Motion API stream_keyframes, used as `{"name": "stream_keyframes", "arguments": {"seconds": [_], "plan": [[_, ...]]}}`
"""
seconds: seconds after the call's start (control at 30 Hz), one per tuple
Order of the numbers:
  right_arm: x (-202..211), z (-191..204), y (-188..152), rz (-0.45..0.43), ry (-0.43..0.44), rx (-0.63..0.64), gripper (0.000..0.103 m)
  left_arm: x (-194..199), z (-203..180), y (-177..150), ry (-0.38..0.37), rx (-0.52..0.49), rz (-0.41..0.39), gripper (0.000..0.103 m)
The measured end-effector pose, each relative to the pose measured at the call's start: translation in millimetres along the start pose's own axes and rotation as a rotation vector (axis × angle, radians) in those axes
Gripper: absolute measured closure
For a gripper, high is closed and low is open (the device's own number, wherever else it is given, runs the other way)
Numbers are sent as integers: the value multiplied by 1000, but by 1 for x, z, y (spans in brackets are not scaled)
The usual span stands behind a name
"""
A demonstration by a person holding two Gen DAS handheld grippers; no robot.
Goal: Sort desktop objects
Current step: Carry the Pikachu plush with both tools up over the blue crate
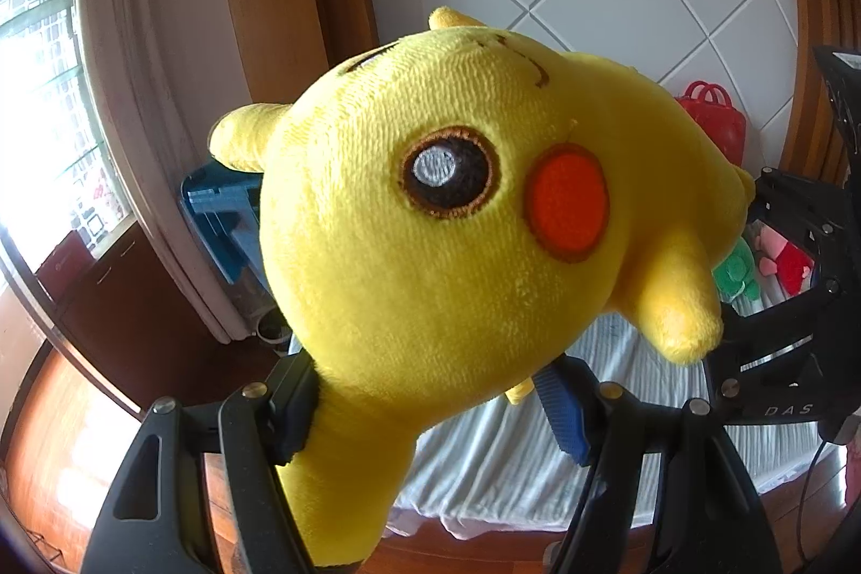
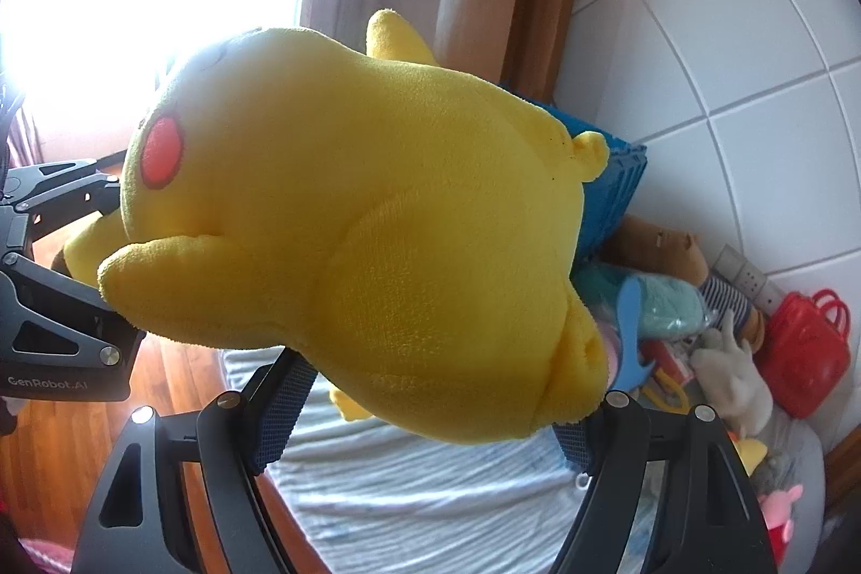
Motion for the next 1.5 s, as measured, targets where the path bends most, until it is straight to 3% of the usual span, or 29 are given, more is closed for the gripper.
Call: {"name": "stream_keyframes", "arguments": {"seconds": [0.53, 0.83, 1.23, 1.5], "plan": [[-59, -55, 106, -46, -54, 14, 24, -78, 42, 108, 0, -9, -70, 34], [-106, -96, 159, -84, -41, 35, 24, -124, 63, 164, 48, 5, -86, 34], [-169, -122, 206, -58, -24, 69, 24, -187, 93, 198, 49, 34, -59, 34], [-222, -133, 235, -29, -63, 15, 24, -247, 129, 231, -15, -19, -21, 34]]}}
Point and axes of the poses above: each gripper's, at about its wrist camera, not at the fingertips, and x roughly against the way its jaws point, z to its left, y to its top, the point moved 3 cm from there along -x, roughly the way its jaws point, and after that the axes turned 6 degrees about y, right-handed, at the moved point
